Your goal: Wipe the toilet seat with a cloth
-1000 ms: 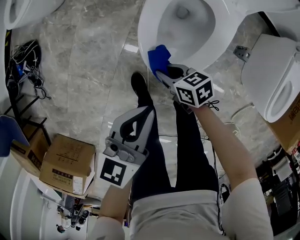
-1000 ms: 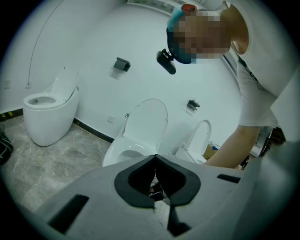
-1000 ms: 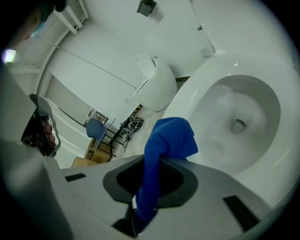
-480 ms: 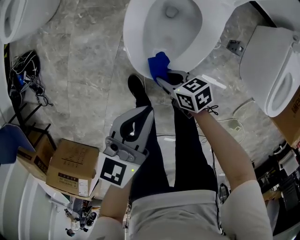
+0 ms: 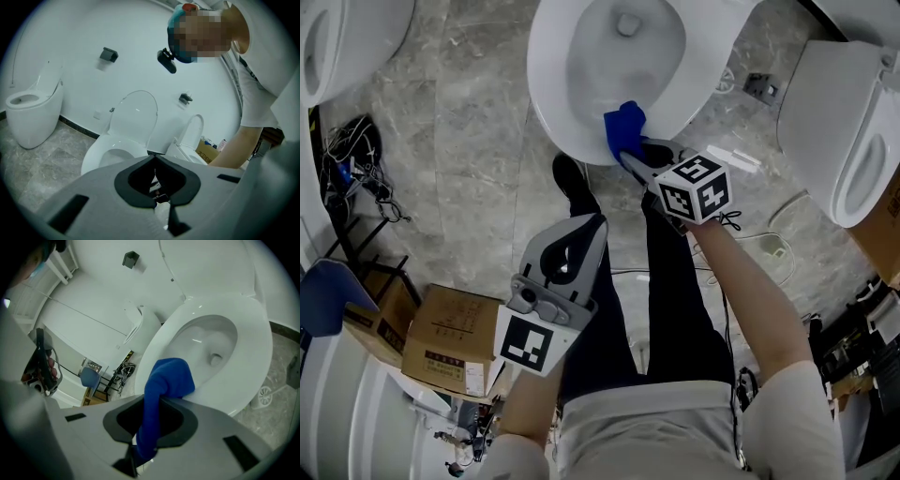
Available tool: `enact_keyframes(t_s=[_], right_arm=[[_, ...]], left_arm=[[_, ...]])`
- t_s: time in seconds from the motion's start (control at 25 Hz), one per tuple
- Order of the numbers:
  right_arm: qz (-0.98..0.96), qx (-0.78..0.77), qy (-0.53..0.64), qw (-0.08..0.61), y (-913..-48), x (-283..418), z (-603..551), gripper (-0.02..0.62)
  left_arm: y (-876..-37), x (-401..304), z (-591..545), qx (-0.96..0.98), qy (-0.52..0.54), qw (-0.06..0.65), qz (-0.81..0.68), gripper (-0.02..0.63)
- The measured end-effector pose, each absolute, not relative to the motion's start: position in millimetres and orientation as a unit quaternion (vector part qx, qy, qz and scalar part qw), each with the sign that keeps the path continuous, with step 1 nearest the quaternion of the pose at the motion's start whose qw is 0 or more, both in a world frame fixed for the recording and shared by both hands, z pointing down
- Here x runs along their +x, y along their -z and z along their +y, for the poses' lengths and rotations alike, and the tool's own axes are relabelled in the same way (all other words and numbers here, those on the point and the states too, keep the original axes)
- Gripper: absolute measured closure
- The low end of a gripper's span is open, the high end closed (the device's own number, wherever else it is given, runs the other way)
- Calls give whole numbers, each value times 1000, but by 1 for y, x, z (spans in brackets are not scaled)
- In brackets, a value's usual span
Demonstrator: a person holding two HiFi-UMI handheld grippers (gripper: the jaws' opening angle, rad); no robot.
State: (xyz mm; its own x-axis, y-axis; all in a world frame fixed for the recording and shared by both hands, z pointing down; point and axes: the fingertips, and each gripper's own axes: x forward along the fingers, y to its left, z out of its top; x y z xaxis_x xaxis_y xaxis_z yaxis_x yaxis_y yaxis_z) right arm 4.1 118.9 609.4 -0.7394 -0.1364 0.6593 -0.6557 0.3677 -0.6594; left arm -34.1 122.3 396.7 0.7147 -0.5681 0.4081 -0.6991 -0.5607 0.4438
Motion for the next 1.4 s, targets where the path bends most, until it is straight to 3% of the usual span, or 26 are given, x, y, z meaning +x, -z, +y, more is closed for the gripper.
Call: enact_keyframes(t_s=[1.4], right_arm=[[-763, 353, -497, 214, -613, 107, 52, 541]], left_arm=[[-402, 17, 109, 884, -120, 305, -332, 597]])
